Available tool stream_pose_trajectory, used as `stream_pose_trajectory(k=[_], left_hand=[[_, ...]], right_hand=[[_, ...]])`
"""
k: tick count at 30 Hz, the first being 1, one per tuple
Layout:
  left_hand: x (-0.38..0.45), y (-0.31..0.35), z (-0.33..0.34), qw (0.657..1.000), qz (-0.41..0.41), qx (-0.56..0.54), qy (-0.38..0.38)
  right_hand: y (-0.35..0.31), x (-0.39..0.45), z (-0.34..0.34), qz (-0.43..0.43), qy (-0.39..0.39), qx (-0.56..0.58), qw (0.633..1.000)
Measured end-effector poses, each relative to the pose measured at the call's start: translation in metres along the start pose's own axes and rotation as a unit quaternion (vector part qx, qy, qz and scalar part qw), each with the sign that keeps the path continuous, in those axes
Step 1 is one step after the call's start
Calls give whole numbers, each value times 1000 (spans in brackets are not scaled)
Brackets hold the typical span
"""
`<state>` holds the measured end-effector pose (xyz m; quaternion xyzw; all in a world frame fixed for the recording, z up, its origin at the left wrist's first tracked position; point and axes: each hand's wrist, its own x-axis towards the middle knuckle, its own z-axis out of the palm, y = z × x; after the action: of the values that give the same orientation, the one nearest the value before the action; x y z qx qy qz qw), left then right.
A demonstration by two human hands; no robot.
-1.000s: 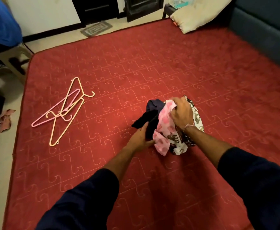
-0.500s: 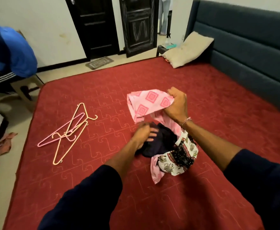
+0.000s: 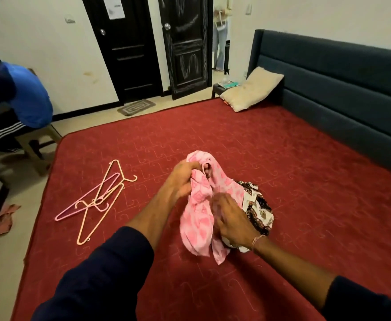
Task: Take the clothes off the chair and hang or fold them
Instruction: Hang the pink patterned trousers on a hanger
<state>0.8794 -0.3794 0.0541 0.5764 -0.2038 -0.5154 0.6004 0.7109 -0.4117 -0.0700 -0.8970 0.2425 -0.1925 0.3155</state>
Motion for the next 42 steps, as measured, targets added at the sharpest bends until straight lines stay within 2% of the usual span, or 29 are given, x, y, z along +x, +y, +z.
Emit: stream_pose_trajectory(k=[1,2,3,4,5,6,11,13,15,17,20,22,23,25,28,30,32,33,34,37,39,40,41,42], left_hand=[[7,7,-5,994,3,-78,-77],[6,14,-9,990,7,-105,-92],[4,19,-15,989,5,-97,-114],[-1,28,-17,984,16,-105,-145],[-4,34,-22,977,-3,-97,-192],[-15,40,-24,973,-18,-81,-216],[-33,34,-74,946,-109,-12,-305],[-38,30,-95,951,-156,89,-251],[-35,20,-115,939,-175,237,-177],[-30,8,-131,944,-148,281,-91],[-33,8,-130,984,-62,163,-43],[-37,15,-123,997,3,56,-45],[-38,20,-123,999,20,10,-39],[-38,24,-128,999,-6,-17,-41],[-46,20,-142,992,-97,36,-78],[-52,12,-149,982,-147,58,-104],[-62,10,-153,979,-161,74,-102],[-64,10,-157,982,-143,84,-96],[-67,12,-159,985,-114,102,-83],[-78,29,-164,992,-6,122,-17],[-89,46,-169,992,46,120,-4],[-97,58,-171,991,64,120,-8],[-103,68,-172,990,80,115,-12],[-110,79,-173,989,97,110,-14]], right_hand=[[-2,2,-5,139,1,148,979],[0,7,-8,271,5,337,902],[3,13,-10,350,16,487,800],[5,19,-15,379,26,594,709],[7,28,-19,376,35,647,663],[0,37,-25,362,43,669,648],[-44,86,-34,326,78,615,714],[-67,94,-38,303,88,623,716],[-86,93,-41,265,83,672,687],[-102,93,-41,237,50,718,653],[-126,86,-37,202,-24,752,627],[-135,80,-30,182,-85,748,633],[-137,77,-27,166,-112,754,626],[-139,72,-23,147,-162,743,633],[-141,61,-20,131,-170,675,706],[-141,54,-18,151,-152,646,732],[-139,51,-14,155,-153,621,753],[-138,51,-13,154,-160,609,762],[-138,50,-13,155,-173,601,765],[-129,54,-17,153,-193,649,720],[-117,55,-25,174,-235,636,714],[-114,55,-32,208,-263,592,733],[-112,56,-43,239,-295,496,781],[-111,61,-56,240,-343,339,843]])
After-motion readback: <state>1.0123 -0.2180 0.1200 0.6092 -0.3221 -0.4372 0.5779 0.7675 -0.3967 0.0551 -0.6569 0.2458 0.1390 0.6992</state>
